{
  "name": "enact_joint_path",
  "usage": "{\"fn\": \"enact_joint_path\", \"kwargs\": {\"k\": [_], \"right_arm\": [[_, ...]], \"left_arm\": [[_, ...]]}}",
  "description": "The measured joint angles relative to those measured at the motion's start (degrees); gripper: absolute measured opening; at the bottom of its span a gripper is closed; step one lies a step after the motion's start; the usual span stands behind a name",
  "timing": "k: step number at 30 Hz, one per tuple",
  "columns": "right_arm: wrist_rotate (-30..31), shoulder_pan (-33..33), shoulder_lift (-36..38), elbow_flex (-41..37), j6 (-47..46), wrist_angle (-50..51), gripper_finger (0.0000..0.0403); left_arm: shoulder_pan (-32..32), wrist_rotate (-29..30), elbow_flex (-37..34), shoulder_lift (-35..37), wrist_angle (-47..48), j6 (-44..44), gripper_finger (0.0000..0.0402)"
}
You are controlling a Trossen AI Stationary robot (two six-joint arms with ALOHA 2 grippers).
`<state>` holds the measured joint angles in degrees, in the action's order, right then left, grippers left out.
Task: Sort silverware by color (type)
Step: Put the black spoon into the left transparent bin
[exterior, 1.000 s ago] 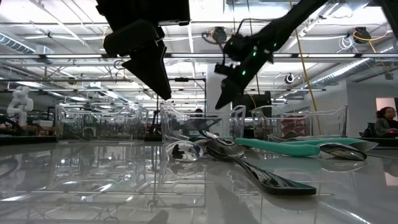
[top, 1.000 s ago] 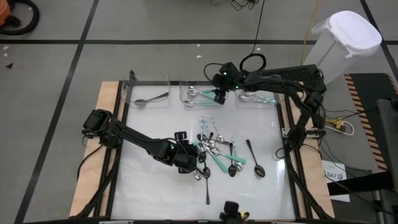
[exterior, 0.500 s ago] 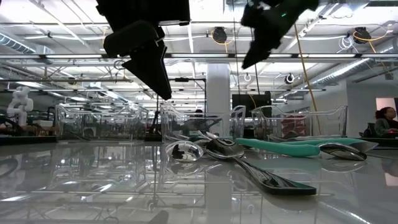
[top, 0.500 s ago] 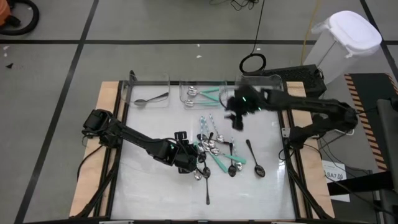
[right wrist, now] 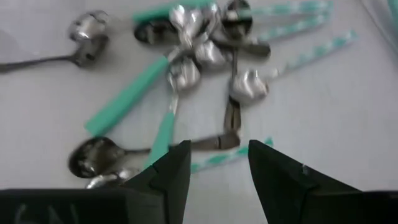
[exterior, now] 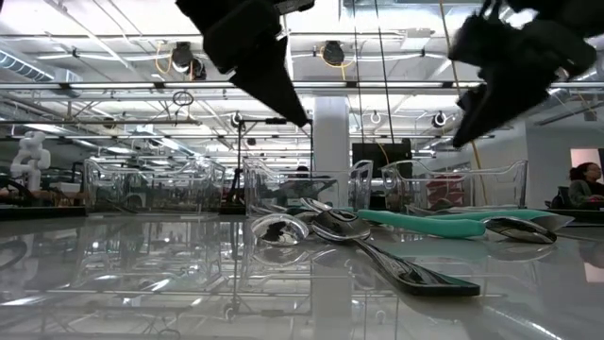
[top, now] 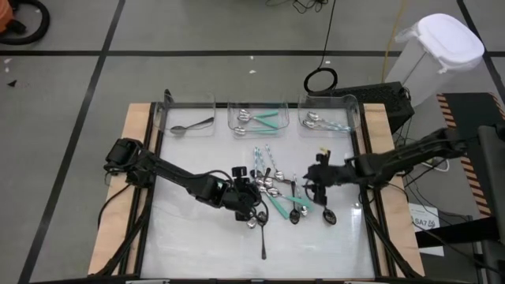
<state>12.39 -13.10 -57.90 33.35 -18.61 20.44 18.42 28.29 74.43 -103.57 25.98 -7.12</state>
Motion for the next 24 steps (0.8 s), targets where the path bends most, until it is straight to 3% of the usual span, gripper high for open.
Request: {"fn": "enact_joint_path", "kwargs": {"k": [6, 18, 21, 24], "right_arm": [[7.38, -5.23, -0.71, -2.2, -9.04, 0.14, 0.0157], [2.0, -9.24, -0.71, -2.17, -17.05, 16.04, 0.0157], [-0.67, -10.2, -0.71, -2.17, -14.7, 17.88, 0.0157], [-2.22, -11.46, -0.72, -2.17, -5.63, 17.35, 0.0154]], "left_arm": [[-0.03, -0.16, 0.0, -0.01, -0.86, 0.55, 0.0177], [-0.03, -0.26, 0.01, -0.39, -3.69, -2.05, 0.0177], [0.0, -0.28, 0.01, -0.39, -4.37, -2.41, 0.0177], [-0.03, -0.28, 0.0, -0.39, -5.49, -2.6, 0.0177]]}}
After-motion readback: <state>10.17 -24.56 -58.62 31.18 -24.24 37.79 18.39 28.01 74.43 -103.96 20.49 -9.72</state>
